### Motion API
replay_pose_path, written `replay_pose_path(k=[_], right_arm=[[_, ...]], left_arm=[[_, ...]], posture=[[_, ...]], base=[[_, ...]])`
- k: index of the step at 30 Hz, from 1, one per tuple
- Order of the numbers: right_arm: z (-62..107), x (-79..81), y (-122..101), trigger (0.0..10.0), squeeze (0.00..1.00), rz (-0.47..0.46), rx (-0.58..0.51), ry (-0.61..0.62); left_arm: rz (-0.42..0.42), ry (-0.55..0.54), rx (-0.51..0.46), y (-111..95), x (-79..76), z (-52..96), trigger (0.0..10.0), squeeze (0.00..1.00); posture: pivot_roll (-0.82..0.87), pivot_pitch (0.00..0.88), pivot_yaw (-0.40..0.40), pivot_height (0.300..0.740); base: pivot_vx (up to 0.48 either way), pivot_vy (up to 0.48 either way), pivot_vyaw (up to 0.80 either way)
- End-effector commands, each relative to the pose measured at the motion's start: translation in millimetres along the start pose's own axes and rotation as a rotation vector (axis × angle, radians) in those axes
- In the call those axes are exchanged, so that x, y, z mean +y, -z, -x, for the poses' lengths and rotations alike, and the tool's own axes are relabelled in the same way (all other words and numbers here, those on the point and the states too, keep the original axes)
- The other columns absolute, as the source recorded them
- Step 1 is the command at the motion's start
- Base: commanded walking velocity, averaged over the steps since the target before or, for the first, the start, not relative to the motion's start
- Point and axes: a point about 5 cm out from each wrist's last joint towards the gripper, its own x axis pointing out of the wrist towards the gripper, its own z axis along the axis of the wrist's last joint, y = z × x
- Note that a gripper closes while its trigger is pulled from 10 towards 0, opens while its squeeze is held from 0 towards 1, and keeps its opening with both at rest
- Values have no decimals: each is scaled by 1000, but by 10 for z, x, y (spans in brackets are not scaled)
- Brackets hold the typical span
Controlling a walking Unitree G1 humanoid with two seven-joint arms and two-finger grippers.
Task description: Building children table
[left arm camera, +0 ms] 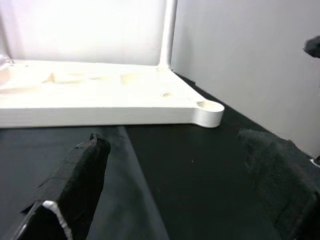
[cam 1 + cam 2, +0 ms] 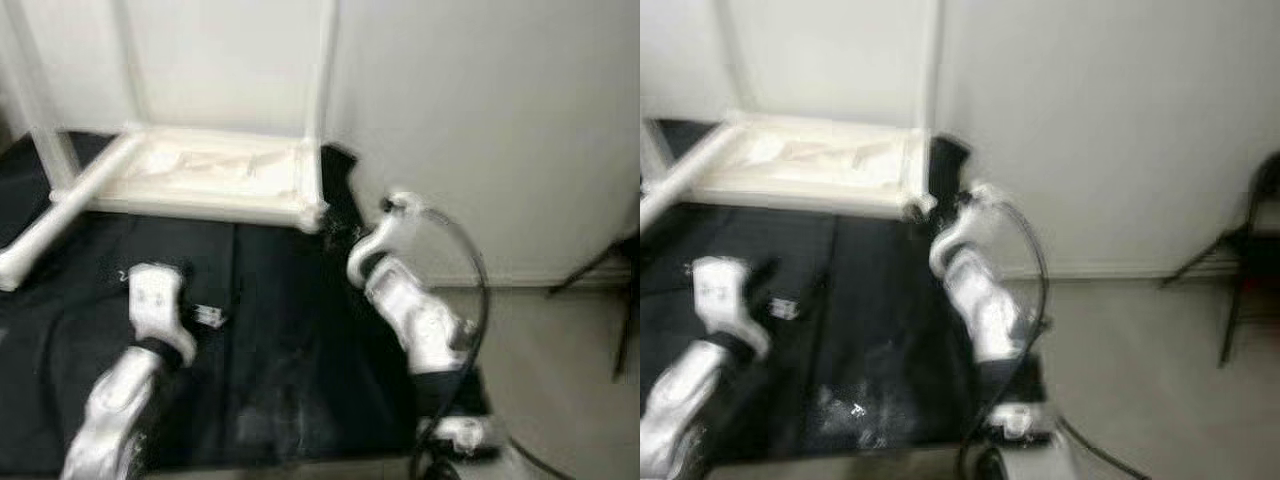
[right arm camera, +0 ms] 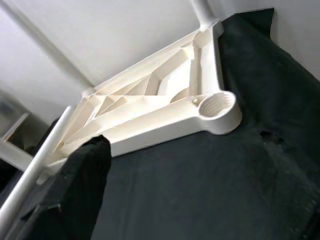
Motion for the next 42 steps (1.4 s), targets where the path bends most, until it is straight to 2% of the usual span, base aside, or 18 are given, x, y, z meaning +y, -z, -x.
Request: replay_pose_path(k=[1,4,13,19,38,39,42], right_arm=[[17,-23,-29,10000,0,22,-31,6],[28,-17,-56,10000,0,61,-49,-6],[32,-36,-31,10000,0,40,-21,2],[26,-40,-2,10000,0,37,-6,4],[9,-69,-17,10000,0,94,1,14],[7,-58,-22,10000,0,117,-2,0],[14,-36,-33,10000,0,90,-23,-14]], left_arm=[[-2,11,-14,-26,-49,-8,10000,0],[10,1,-12,-30,-37,-9,10000,0],[16,3,-1,-8,-45,-21,10000,0],[20,8,-1,-6,-56,-23,10000,0],[17,1,-12,-25,-50,-31,10000,0],[17,0,-13,-26,-49,-31,10000,0],[16,-1,-15,-29,-49,-29,10000,0]], posture=[[87,0,-82,740],[84,0,-82,740],[82,0,-83,740],[79,0,-82,740],[79,0,-88,740],[80,0,-89,740],[80,0,-89,740]], base=[[0,0,0],[0,0,0],[0,373,0],[0,480,-754],[0,480,0],[0,480,800],[0,480,800]])
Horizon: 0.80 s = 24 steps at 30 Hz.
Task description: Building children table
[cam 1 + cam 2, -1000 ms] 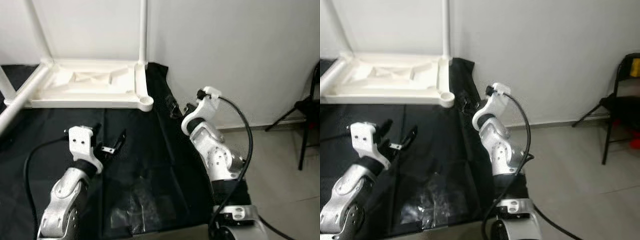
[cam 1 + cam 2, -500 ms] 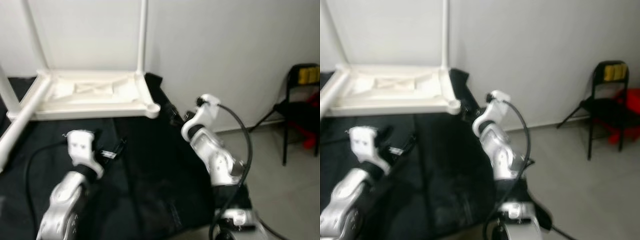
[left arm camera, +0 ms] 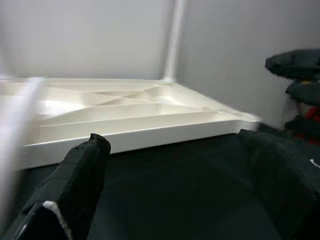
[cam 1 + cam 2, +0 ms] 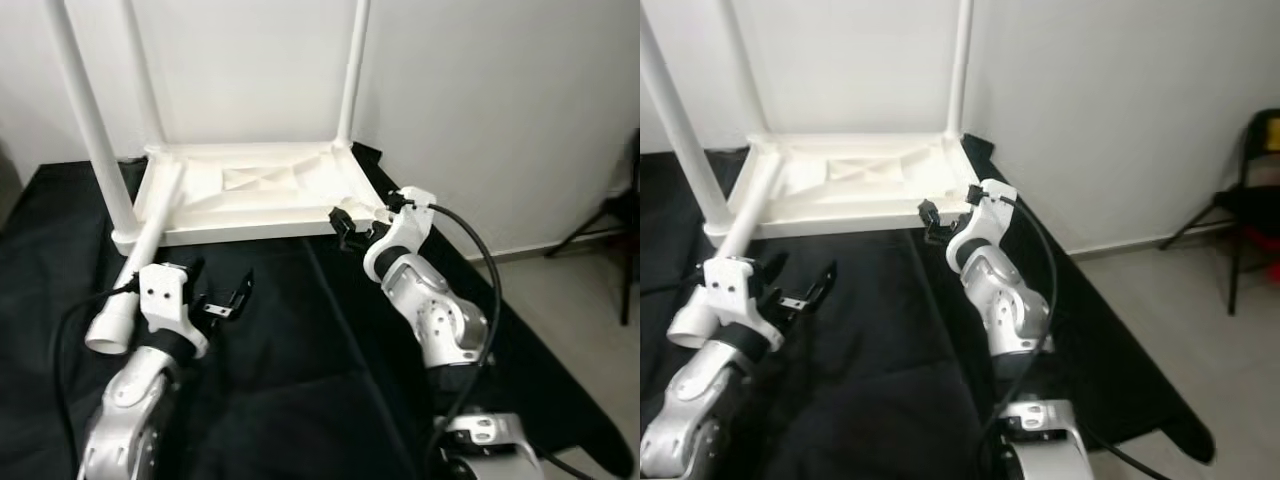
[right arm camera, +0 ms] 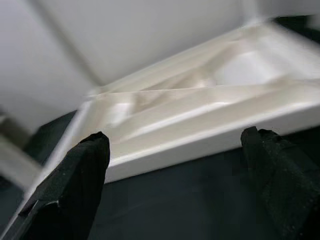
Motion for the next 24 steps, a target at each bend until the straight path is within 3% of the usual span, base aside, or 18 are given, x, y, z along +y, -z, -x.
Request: replay_pose_path(k=[1,4,8,12,17,18,19,20,22,23,24], right_arm=[[-14,85,37,10000,0,-24,7,-30],[-23,69,25,10000,0,30,19,-34],[-19,58,29,10000,0,-22,22,-15],[-26,18,35,10000,0,-46,28,18],[-35,-53,5,10000,0,-91,29,91],[-36,-107,-114,10000,0,-84,0,180],[-36,-107,-114,10000,0,-84,0,180],[-33,-116,-169,10000,0,-71,-15,207],[-15,-141,-282,10000,0,50,-44,299],[-15,-141,-282,10000,0,50,-44,299],[3,-193,-326,10000,0,149,-49,395]], left_arm=[[-16,-25,4,-5,64,32,10000,0],[-15,-28,-2,-15,68,33,10000,0],[-15,-27,-3,-16,67,31,10000,0],[-16,-26,-5,-19,65,29,10000,0],[-19,-21,-5,-20,61,30,10000,0],[-28,-11,2,-10,58,39,10000,0],[-28,-11,2,-10,58,39,10000,0],[-30,-8,6,-5,57,42,10000,0],[-28,-7,11,7,56,44,10000,0],[-28,-7,11,7,56,44,10000,0],[-27,-6,13,14,51,42,10000,0]], posture=[[80,0,-89,740],[81,0,-89,740],[80,0,-89,740],[80,0,-87,740],[82,0,-87,740],[84,0,-88,740],[84,0,-88,740],[84,0,-88,740],[80,0,-87,740],[80,0,-87,740],[80,0,-87,740]], base=[[0,480,800],[0,480,533],[0,480,800],[0,393,0],[0,0,0],[0,0,0],[0,0,0],[0,0,0],[0,0,0],[0,0,0],[0,0,0]])
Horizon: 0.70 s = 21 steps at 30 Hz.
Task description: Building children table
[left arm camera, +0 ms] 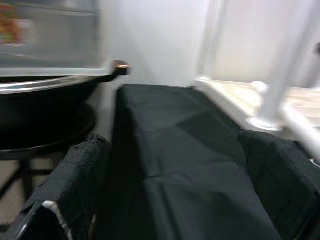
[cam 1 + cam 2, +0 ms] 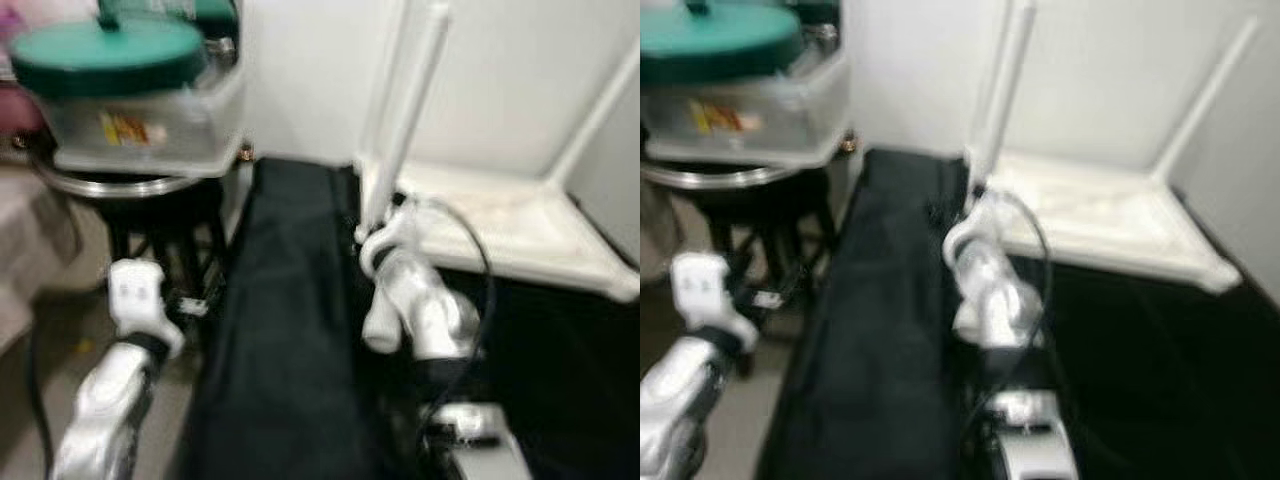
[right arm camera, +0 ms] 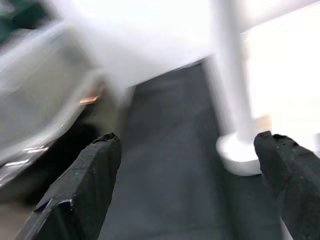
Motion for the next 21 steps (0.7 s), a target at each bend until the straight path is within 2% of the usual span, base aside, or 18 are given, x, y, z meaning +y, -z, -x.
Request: replay_pose_path(k=[1,2,4,6,12,14,21], right_arm=[[4,-54,-31,10000,0,77,-8,87],[-18,-137,0,10000,0,127,11,167],[-30,-175,26,10000,0,136,25,194],[-62,-324,123,10000,0,171,68,268],[-87,-519,266,10000,0,220,133,345],[-111,-571,342,10000,0,196,182,348],[-234,-599,410,10000,0,204,259,282]], left_arm=[[-3,8,10,25,-23,8,10000,0],[-1,10,12,31,-31,4,10000,0],[0,11,13,34,-35,3,10000,0],[0,13,15,41,-41,2,10000,0],[0,12,20,58,-43,15,10000,0],[1,14,22,67,-54,17,10000,0],[2,19,22,75,-71,8,10000,0]], posture=[[80,0,-87,740],[78,0,-90,740],[79,0,-91,740],[83,0,-97,740],[79,0,-101,740],[77,0,-101,740],[77,0,-103,740]], base=[[0,0,0],[0,0,0],[0,0,0],[0,0,0],[0,0,0],[0,0,0],[0,0,0]])
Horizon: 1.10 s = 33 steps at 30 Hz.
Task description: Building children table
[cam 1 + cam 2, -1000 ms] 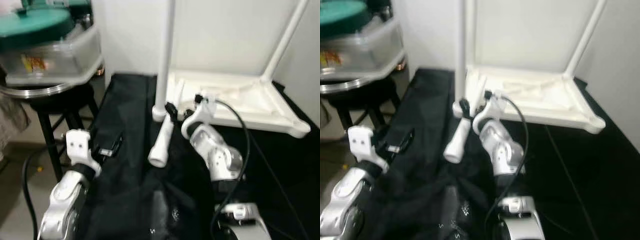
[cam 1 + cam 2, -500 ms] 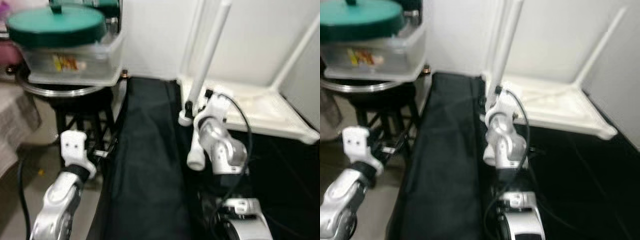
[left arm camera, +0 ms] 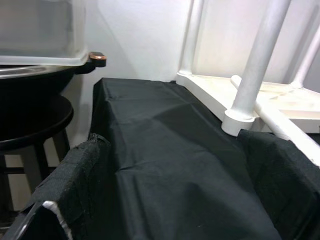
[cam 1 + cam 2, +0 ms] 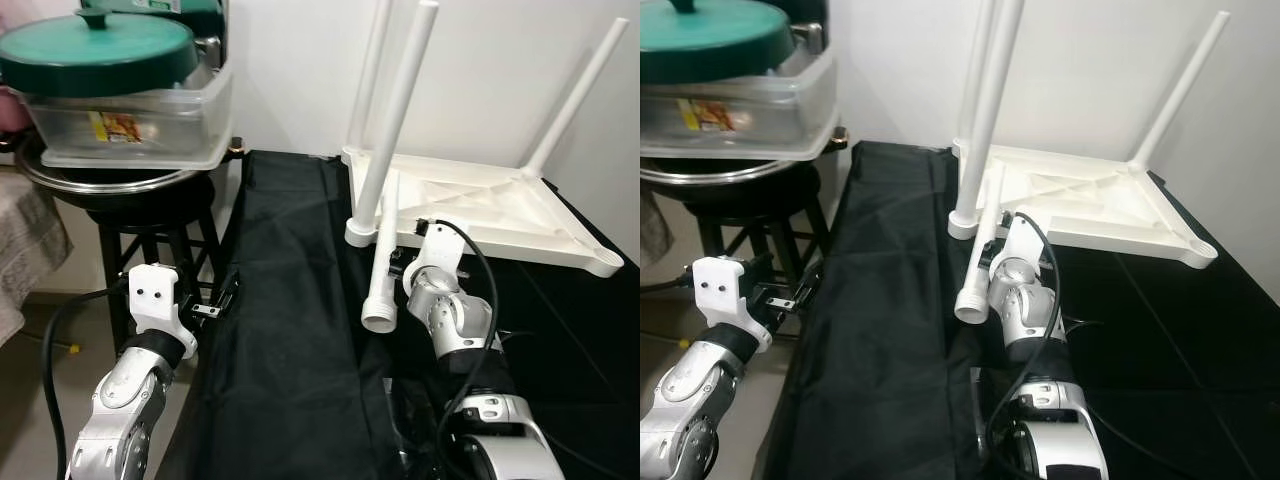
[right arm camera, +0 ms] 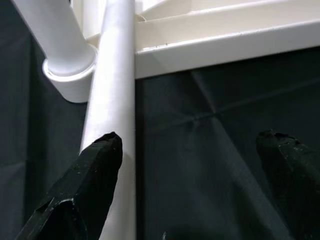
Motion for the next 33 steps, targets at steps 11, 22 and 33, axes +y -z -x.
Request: replay_pose_path(k=[11,22,33], right_arm=[[-173,-55,10,10000,0,-38,59,-34],[-238,-151,96,10000,0,-84,115,-7],[-72,-216,-511,10000,0,-113,-222,206]], left_arm=[[-16,-6,3,22,-15,18,10000,0],[-18,-8,6,16,-17,22,10000,0],[-15,12,9,18,-24,37,10000,0]], posture=[[92,0,-119,740],[99,0,-121,740],[87,0,-103,740]], base=[[0,0,0],[0,0,0],[0,0,0]])
